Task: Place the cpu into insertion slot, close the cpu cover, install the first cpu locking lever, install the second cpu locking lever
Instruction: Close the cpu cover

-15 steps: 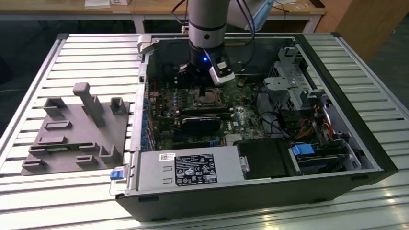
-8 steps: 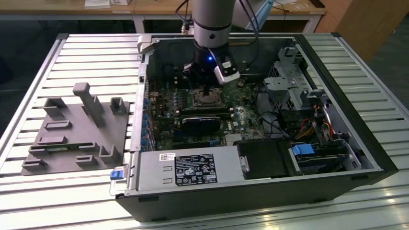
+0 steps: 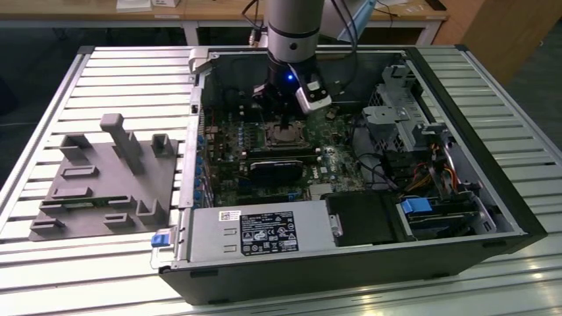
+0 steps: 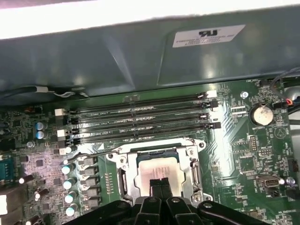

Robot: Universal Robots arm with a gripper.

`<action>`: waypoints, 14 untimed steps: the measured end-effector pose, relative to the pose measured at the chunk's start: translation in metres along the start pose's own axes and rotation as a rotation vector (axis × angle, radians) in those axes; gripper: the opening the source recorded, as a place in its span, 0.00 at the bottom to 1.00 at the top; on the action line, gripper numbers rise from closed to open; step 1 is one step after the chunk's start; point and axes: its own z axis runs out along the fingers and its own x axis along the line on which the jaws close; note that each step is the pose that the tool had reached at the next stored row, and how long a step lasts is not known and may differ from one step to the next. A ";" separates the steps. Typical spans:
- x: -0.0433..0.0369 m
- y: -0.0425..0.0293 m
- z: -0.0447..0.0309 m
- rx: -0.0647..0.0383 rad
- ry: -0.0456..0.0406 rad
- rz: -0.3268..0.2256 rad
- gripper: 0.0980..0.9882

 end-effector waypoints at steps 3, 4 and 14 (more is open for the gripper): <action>0.0000 0.0003 -0.0056 0.000 0.0000 0.000 0.00; 0.0000 0.0005 -0.0074 0.000 0.0000 0.000 0.00; -0.0019 0.0013 -0.0146 0.000 0.0003 0.000 0.00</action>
